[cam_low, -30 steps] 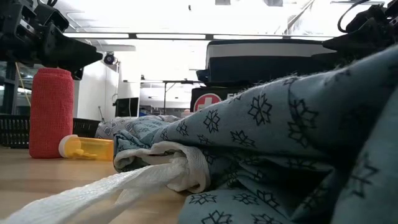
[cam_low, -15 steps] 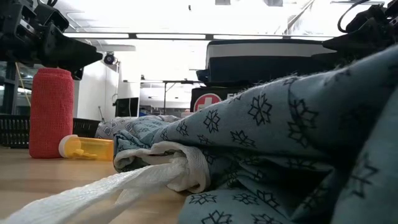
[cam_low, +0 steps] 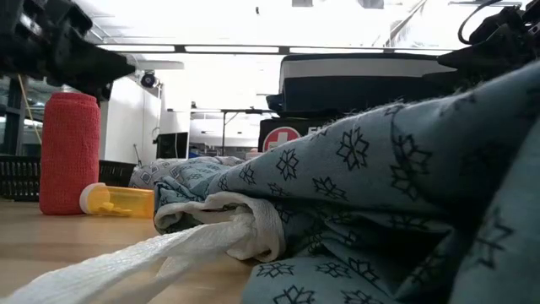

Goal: Pick & place medical supplies in basket/bin
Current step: Put the red bandage into the transparent bin

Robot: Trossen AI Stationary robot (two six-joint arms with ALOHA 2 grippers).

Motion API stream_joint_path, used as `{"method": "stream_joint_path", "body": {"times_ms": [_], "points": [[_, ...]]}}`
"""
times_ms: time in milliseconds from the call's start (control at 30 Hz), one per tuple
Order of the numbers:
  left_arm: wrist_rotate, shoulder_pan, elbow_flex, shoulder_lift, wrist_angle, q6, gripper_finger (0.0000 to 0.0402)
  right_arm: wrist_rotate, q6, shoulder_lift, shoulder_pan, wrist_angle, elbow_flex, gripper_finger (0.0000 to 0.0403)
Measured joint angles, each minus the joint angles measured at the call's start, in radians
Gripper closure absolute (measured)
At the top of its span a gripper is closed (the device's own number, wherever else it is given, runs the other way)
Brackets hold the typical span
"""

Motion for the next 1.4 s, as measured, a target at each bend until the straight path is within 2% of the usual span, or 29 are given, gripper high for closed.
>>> {"method": "stream_joint_path", "body": {"times_ms": [167, 433, 667, 800, 933, 1167, 1400], "points": [[-0.003, -0.001, 0.152, 0.131, -0.130, 0.026, 0.0291, 0.000, 0.000, 0.000, 0.000, 0.000, 0.000, 0.0232], [-0.004, -0.048, 0.403, 0.452, -0.288, 0.034, 0.0291, 0.000, 0.000, 0.000, 0.000, 0.000, 0.000, 0.0232], [-0.016, -0.170, 0.558, 0.665, -0.383, 0.031, 0.0291, 0.000, 0.000, 0.000, 0.000, 0.000, 0.000, 0.0232], [-0.093, -0.271, 0.639, 0.739, -0.471, 0.003, 0.0291, 0.000, 0.000, 0.000, 0.000, 0.000, 0.000, 0.0232], [-0.189, -0.388, 0.686, 0.792, -0.549, -0.058, 0.0291, 0.000, 0.000, 0.000, 0.000, 0.000, 0.000, 0.0232], [-0.309, -0.541, 0.691, 0.878, -0.578, -0.211, 0.0291, 0.000, 0.000, 0.000, 0.000, 0.000, 0.000, 0.0232], [-0.324, -0.617, 0.692, 0.952, -0.559, -0.309, 0.0291, 0.000, 0.000, 0.000, 0.000, 0.000, 0.000, 0.0232]]}}
